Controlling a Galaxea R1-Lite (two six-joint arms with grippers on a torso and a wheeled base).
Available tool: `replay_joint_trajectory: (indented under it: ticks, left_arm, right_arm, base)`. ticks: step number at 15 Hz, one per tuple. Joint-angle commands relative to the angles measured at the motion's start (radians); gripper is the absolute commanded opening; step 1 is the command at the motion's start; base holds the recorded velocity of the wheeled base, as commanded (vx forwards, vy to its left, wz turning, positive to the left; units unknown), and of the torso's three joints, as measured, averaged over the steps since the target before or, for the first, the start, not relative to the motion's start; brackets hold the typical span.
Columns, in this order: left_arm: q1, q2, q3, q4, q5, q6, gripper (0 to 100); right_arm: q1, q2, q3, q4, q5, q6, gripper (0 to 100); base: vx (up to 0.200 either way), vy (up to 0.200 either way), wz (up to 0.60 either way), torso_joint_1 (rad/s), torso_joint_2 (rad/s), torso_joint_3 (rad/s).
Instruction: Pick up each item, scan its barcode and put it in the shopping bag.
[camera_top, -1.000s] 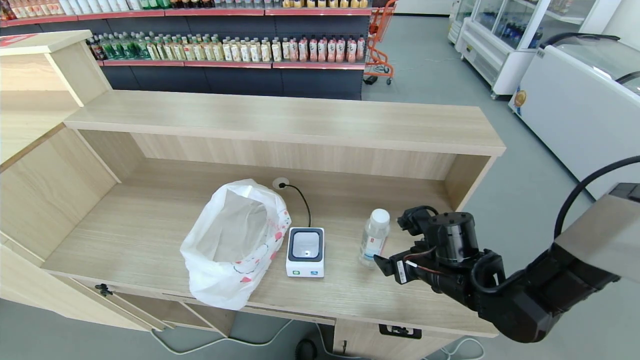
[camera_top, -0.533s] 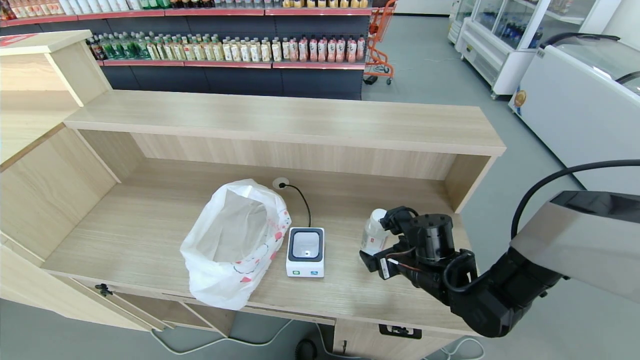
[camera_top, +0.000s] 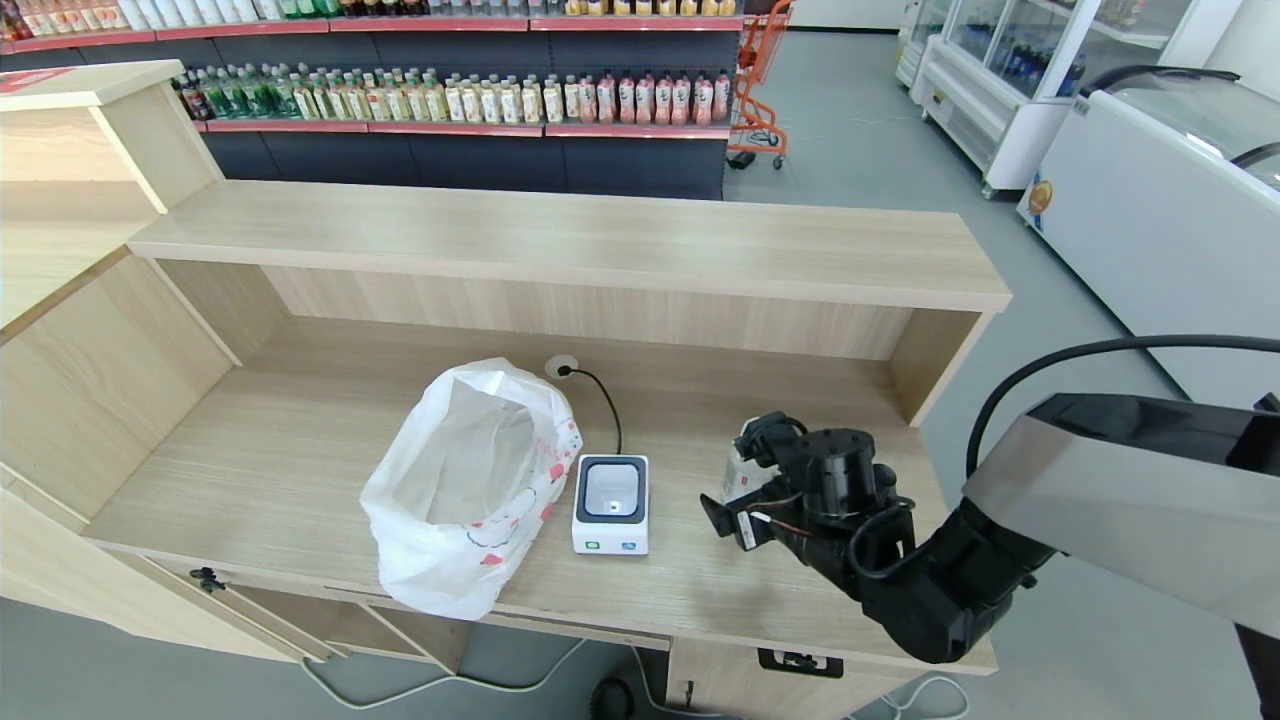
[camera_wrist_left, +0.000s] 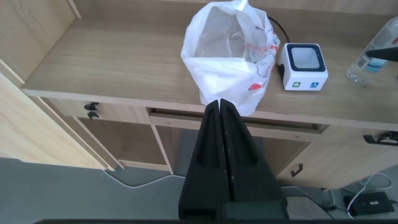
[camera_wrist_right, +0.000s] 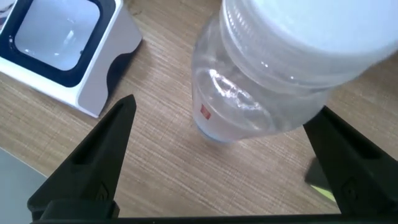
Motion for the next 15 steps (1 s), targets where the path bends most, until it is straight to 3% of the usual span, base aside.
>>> replay_joint_trajectory:
  ticks: [1, 12, 13, 15]
  left_arm:
    - [0.0, 0.001, 0.0, 0.0, 0.0, 0.0, 0]
    - [0.0, 0.001, 0.0, 0.0, 0.0, 0.0, 0]
    - [0.0, 0.001, -0.001, 0.0, 0.0, 0.0, 0]
    - [0.0, 0.001, -0.001, 0.0, 0.0, 0.0, 0]
  right_arm:
    - [0.0, 0.032, -0.018, -0.01, 0.002, -0.005, 100]
    - [0.016, 0.104, -0.143, -0.046, 0.0, -0.007, 100]
    - [0.003, 0.106, -0.153, -0.047, 0.0, -0.007, 0]
    - [-0.009, 0.112, -0.156, -0.046, 0.0, -0.007, 0]
  base:
    - [0.0, 0.0, 0.0, 0.0, 0.0, 0.0]
    - [0.0, 0.0, 0.0, 0.0, 0.0, 0.0]
    - [0.0, 0.0, 0.0, 0.0, 0.0, 0.0]
    - [0.0, 0.0, 0.0, 0.0, 0.0, 0.0]
